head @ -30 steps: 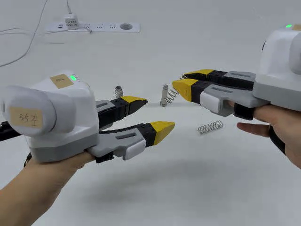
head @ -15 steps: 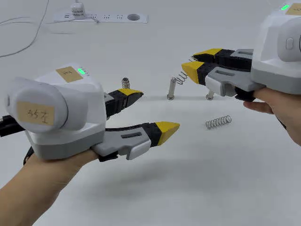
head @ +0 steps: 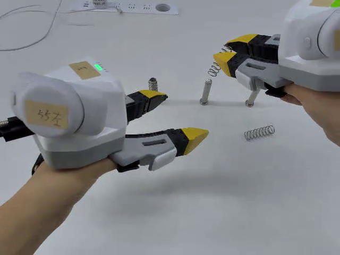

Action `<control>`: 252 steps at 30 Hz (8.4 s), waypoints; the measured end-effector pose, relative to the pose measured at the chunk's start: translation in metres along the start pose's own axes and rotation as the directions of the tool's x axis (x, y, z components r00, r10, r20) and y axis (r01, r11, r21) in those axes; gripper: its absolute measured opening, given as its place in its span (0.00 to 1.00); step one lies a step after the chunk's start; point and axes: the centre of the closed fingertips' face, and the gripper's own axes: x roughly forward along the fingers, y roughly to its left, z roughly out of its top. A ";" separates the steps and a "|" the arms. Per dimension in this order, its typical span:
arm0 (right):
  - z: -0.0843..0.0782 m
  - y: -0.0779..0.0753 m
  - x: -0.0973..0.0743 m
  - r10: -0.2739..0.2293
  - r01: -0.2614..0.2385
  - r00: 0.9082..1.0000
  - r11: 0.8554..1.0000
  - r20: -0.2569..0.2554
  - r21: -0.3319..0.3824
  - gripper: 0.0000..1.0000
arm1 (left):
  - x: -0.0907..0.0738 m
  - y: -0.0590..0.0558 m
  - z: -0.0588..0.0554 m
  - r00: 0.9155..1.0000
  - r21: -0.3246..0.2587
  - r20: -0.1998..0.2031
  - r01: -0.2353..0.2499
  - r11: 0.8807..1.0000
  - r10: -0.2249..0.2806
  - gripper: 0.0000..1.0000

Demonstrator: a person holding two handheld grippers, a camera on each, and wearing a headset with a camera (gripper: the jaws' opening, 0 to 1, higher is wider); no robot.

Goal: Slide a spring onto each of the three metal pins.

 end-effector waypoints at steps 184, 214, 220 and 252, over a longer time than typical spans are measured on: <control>-0.078 -0.010 -0.096 0.005 0.019 0.983 0.991 -0.183 0.133 0.60 | 0.051 -0.036 -0.009 0.992 0.073 -0.089 0.093 0.993 -0.086 0.58; -0.109 -0.018 -0.118 -0.017 0.047 0.978 0.989 -0.206 0.142 0.56 | 0.128 -0.056 -0.042 0.961 0.102 -0.219 0.192 0.976 -0.167 0.32; -0.112 -0.019 -0.117 -0.021 0.054 0.978 0.987 -0.209 0.152 0.55 | 0.134 -0.059 -0.047 0.956 0.117 -0.234 0.211 0.970 -0.180 0.25; -0.100 -0.019 -0.108 -0.018 0.058 0.984 0.974 -0.180 0.221 0.50 | 0.124 -0.054 -0.036 0.966 0.149 -0.190 0.205 0.967 -0.175 0.10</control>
